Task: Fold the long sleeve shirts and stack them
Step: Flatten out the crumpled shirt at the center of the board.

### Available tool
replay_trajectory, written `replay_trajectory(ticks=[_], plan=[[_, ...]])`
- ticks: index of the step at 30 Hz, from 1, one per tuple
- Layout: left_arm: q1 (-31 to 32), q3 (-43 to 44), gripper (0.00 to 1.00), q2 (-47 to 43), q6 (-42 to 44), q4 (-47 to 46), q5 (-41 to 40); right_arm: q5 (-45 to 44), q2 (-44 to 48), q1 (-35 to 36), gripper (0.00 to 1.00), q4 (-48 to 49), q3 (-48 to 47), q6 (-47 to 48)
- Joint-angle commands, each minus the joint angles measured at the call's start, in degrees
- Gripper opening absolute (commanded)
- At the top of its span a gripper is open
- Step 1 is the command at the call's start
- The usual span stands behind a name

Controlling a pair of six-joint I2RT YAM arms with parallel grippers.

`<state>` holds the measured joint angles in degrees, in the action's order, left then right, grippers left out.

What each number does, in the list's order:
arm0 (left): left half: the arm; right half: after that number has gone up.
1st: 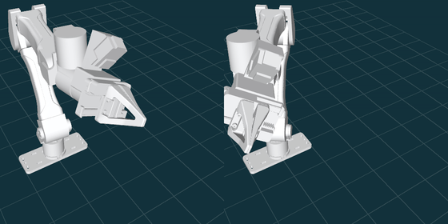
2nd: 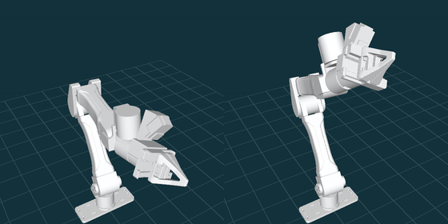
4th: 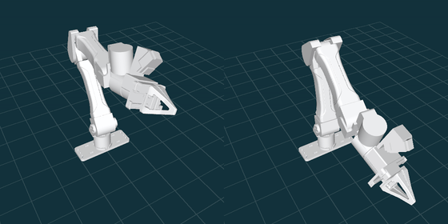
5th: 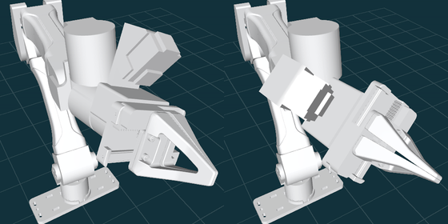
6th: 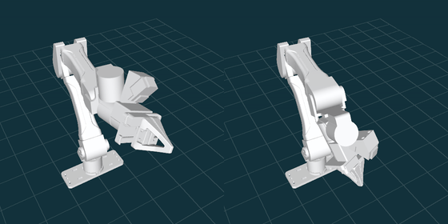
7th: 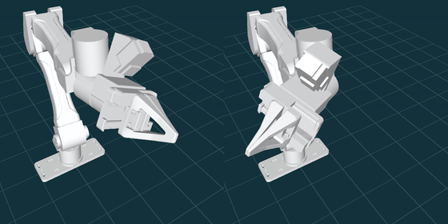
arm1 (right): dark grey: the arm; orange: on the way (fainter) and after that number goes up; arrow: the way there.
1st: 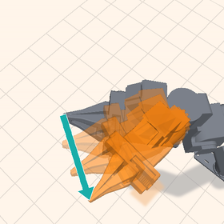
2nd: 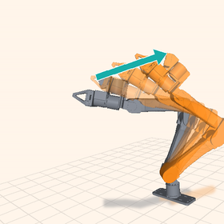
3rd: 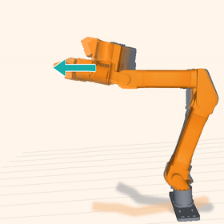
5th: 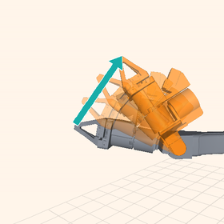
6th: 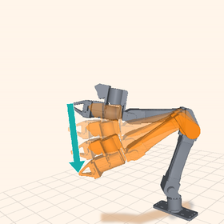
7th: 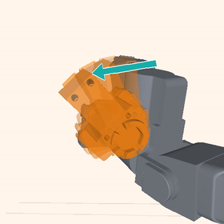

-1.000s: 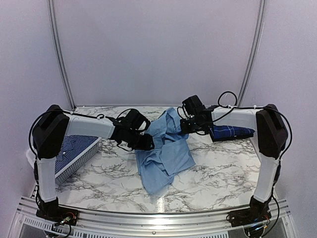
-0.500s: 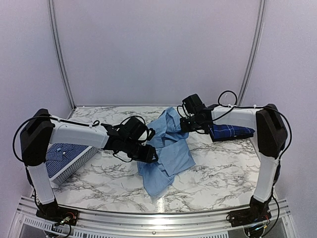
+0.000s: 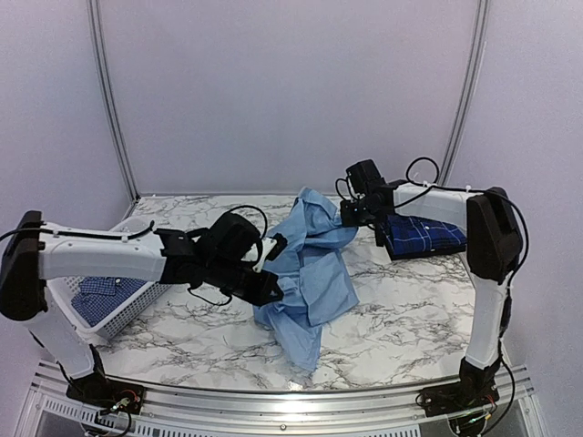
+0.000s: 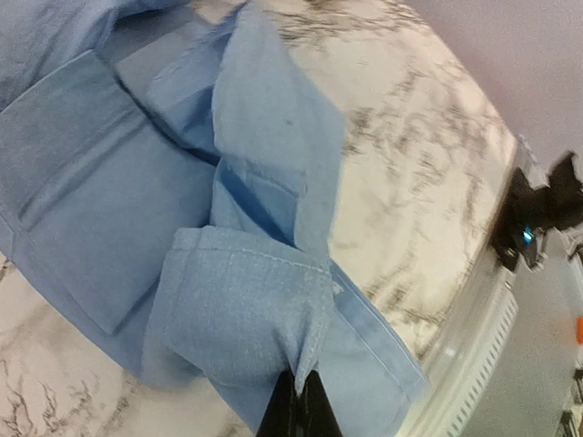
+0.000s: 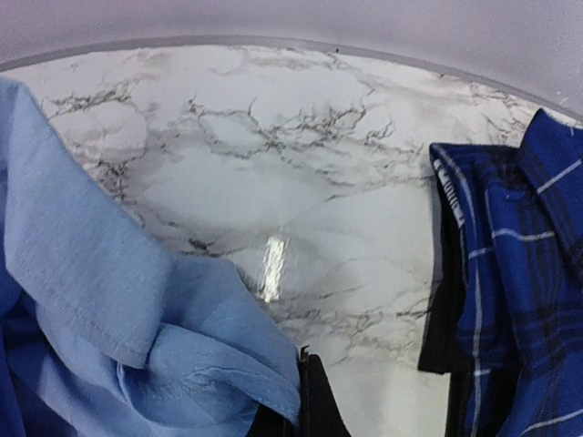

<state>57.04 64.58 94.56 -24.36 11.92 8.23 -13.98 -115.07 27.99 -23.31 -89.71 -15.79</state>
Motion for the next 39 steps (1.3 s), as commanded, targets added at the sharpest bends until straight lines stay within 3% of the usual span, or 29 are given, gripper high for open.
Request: replay_trajectory(ticks=[1, 6, 10, 12, 15, 20, 23, 32, 39], plan=[[3.3, -6.9, 0.0, -8.6, 3.2, 2.4, 10.0, 0.1, -4.5, -2.2, 0.0, -0.3, -9.5, 2.4], [6.1, -13.3, 0.0, -9.9, 3.7, 3.1, 18.2, 0.0, -11.4, -2.8, 0.0, -1.9, -18.6, 4.0], [7.0, -14.3, 0.23, -8.3, 4.2, 3.7, 19.1, 1.9, -15.7, -3.0, 0.01, -3.9, -24.5, 4.7], [7.0, -13.6, 0.43, -8.9, 4.5, 3.7, 16.6, 2.8, -15.9, -3.0, 0.1, -4.7, -25.3, 4.9], [6.2, -11.8, 0.61, -10.6, 4.0, 3.8, 10.6, 3.2, -12.9, -2.3, 0.32, -5.0, -22.8, 5.4], [1.0, -6.9, 0.66, -9.5, -0.7, 5.0, -5.4, 2.4, -4.3, 0.9, 0.63, -3.8, -12.5, 5.8], [-4.8, -3.2, 0.63, -5.0, -4.9, 5.5, -7.8, 1.3, 1.2, 4.0, 0.71, -2.3, -4.5, 5.0], [-11.5, 12.7, 0.64, 15.0, -3.9, 4.8, -12.3, 3.3, 10.9, 11.6, 0.75, 0.5, 12.7, -0.4], [-14.5, 22.4, 0.68, 25.5, -3.2, 4.6, -11.0, 1.8, 12.3, 14.9, 0.82, 1.6, 18.5, -2.8]])
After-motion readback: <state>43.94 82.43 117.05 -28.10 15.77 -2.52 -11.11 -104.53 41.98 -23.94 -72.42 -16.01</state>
